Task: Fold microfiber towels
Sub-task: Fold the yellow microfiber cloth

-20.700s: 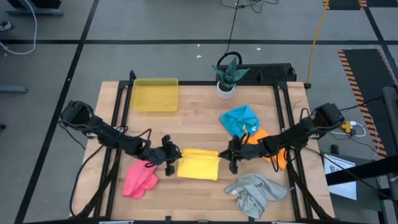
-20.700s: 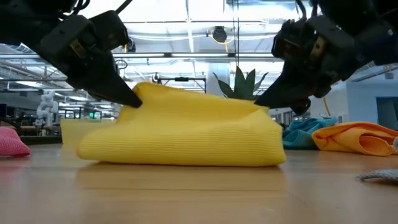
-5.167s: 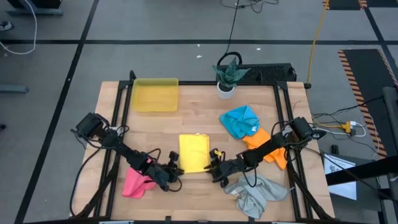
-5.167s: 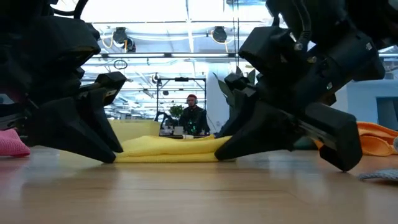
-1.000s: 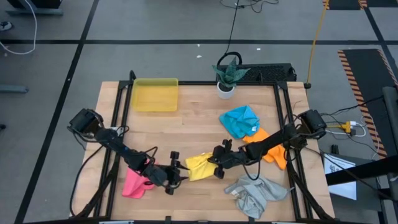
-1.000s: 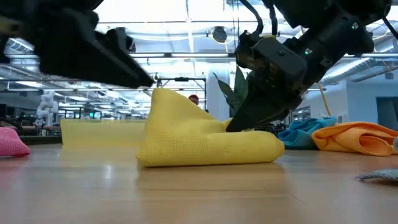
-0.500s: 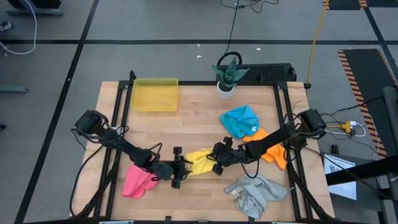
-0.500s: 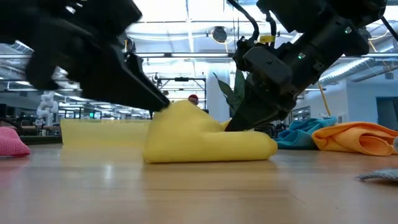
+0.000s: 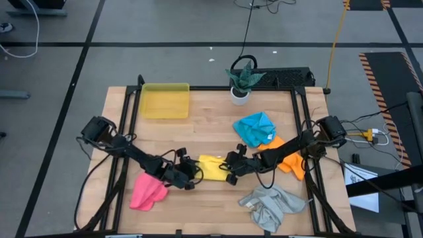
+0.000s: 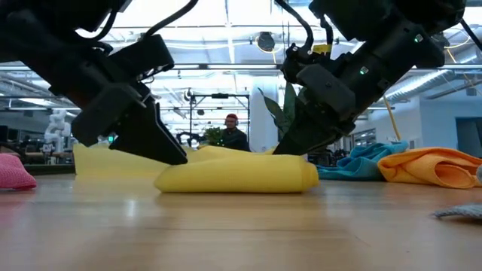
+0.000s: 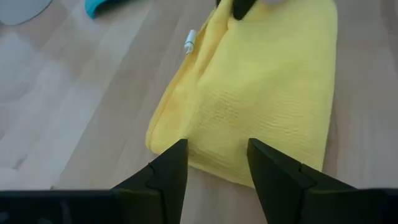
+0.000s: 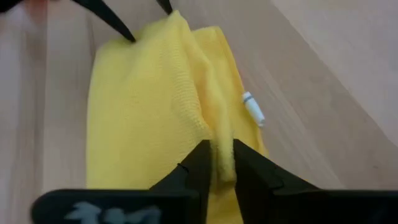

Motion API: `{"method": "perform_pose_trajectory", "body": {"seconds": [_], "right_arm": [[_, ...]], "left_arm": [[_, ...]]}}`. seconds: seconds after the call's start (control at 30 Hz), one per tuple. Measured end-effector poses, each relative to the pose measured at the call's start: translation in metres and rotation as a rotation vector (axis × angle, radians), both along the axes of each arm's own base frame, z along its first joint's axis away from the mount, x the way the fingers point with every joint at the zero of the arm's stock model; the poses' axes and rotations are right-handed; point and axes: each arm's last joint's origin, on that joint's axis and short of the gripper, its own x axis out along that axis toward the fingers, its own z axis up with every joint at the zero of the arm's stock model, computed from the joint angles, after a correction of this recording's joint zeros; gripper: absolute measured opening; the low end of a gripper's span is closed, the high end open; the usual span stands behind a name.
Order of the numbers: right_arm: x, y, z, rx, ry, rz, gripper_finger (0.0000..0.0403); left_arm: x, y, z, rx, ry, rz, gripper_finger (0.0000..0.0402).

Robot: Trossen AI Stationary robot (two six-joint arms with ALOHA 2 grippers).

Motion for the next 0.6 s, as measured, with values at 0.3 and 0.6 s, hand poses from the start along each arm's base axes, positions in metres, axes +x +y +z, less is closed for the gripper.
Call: {"method": "perform_pose_trajectory", "body": {"seconds": [0.3,0.6], "right_arm": [[-0.011,-0.004,0.039,-0.035,-0.047,0.045,0.0145],[0.017,-0.001,0.011,-0.091,-0.151,0.251,0.0182]], "left_arm": [[-0.002,-0.006,0.000,-0.002,-0.002,-0.020,0.0170],[-0.003,-0.006,0.001,-0.004,-0.004,-0.021,0.0170]]}}
